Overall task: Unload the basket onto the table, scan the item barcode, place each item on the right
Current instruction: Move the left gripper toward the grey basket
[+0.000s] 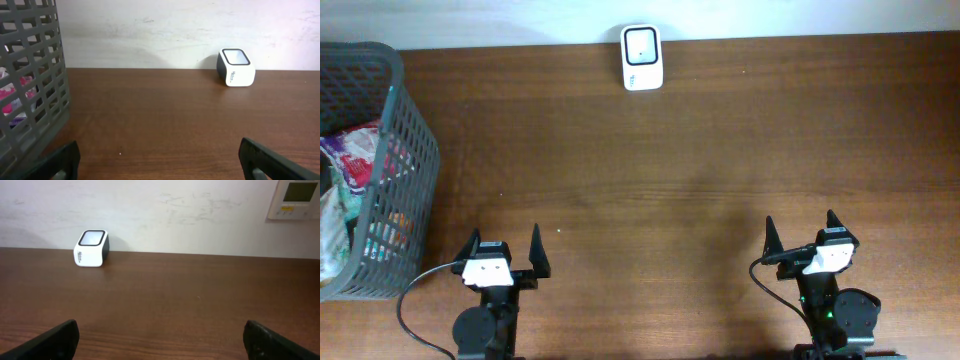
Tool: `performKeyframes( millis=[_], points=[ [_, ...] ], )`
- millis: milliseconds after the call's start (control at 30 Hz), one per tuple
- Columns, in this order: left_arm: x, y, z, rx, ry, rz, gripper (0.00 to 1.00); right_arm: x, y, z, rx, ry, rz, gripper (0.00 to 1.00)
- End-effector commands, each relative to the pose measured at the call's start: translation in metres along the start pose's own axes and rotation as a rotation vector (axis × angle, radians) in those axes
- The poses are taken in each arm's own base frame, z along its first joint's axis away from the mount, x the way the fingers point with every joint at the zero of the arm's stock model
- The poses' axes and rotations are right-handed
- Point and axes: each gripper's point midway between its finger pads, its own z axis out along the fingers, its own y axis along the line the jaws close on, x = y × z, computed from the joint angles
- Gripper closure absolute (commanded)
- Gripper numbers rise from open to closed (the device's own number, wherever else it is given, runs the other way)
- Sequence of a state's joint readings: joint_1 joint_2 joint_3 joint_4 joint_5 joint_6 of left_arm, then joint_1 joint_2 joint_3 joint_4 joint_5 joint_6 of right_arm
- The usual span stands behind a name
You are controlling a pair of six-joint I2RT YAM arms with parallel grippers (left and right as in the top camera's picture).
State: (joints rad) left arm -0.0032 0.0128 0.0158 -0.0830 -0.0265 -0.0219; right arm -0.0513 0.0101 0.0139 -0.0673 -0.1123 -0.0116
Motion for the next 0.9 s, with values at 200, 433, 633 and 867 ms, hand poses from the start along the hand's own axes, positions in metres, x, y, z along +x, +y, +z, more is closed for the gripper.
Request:
performKeyframes(
  millis=[200,433,633,867],
  points=[
    [0.002,0.000,0.000,0.005,0.002,0.015,0.01,0.004,0.000,0.000,0.004,0.008,-0.006,0.01],
    [0.002,0.006,0.000,-0.031,0.000,0.023,0.01,0.004,0.000,0.000,0.004,0.008,-0.006,0.01],
    [0.000,0.010,0.000,-0.056,-0.006,0.022,0.01,0.004,0.000,0.000,0.004,0.008,-0.006,0.01],
    [-0.004,0.001,0.000,-0.004,-0.023,0.014,0.01,0.004,0.000,0.000,0.004,0.008,-0.006,0.01]
  ],
)
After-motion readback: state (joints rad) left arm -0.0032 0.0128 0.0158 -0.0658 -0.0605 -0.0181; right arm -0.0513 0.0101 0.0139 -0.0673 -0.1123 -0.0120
